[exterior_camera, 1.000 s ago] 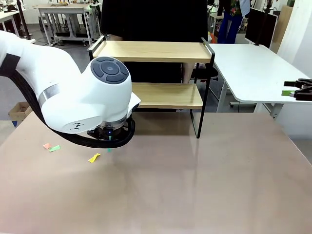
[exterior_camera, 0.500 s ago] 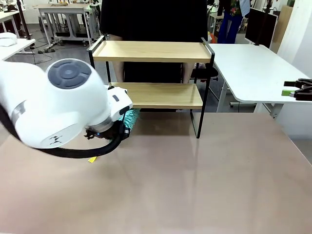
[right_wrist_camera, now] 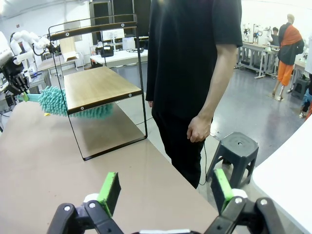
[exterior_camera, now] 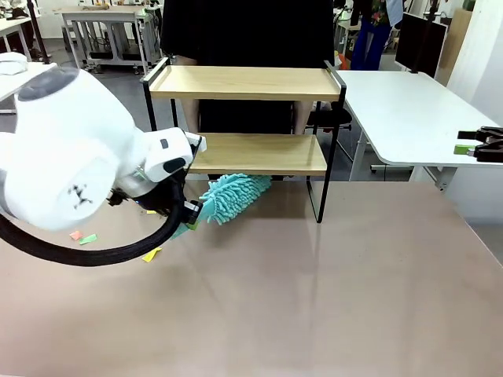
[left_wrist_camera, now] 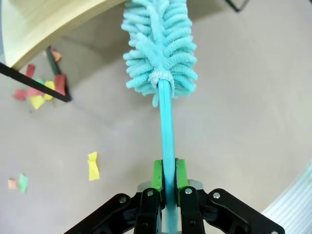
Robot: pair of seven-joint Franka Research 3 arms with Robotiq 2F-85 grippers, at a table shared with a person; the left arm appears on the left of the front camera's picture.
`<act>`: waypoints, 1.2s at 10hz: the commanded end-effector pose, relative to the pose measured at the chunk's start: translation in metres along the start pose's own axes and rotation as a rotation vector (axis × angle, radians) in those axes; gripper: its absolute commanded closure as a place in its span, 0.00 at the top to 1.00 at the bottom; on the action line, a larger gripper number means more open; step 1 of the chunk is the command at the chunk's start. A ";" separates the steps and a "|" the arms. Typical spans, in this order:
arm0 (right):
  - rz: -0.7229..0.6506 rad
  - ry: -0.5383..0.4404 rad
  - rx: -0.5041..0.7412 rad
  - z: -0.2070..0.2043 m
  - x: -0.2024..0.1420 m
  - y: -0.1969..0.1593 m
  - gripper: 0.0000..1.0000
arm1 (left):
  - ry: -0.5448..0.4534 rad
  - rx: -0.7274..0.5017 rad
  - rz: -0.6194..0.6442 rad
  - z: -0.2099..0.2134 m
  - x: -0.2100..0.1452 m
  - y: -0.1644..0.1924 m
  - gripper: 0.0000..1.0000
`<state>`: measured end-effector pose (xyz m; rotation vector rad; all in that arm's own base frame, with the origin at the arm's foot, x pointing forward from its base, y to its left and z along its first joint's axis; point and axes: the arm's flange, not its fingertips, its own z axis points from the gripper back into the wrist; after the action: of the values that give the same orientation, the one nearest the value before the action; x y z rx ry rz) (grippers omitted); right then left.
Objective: Clean the shelf.
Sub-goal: Clean the specific section of the Shelf indicated by the human with the Duster.
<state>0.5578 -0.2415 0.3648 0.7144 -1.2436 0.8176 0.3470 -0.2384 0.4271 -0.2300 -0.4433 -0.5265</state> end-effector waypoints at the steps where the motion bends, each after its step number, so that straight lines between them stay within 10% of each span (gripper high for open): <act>1: 0.004 -0.002 0.001 -0.001 0.003 0.001 1.00 | 0.075 -0.070 -0.080 0.027 -0.037 0.033 0.13; 7: 0.004 -0.002 0.001 -0.001 0.003 0.001 1.00 | 0.101 -0.316 -0.290 0.075 -0.060 0.072 0.13; 12: 0.004 -0.002 0.001 -0.001 0.003 0.001 1.00 | 0.349 -0.281 -0.292 0.192 -0.067 0.087 0.13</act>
<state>0.5579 -0.2414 0.3647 0.7146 -1.2434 0.8176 0.2765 -0.0733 0.5297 -0.3969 -0.0920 -0.9034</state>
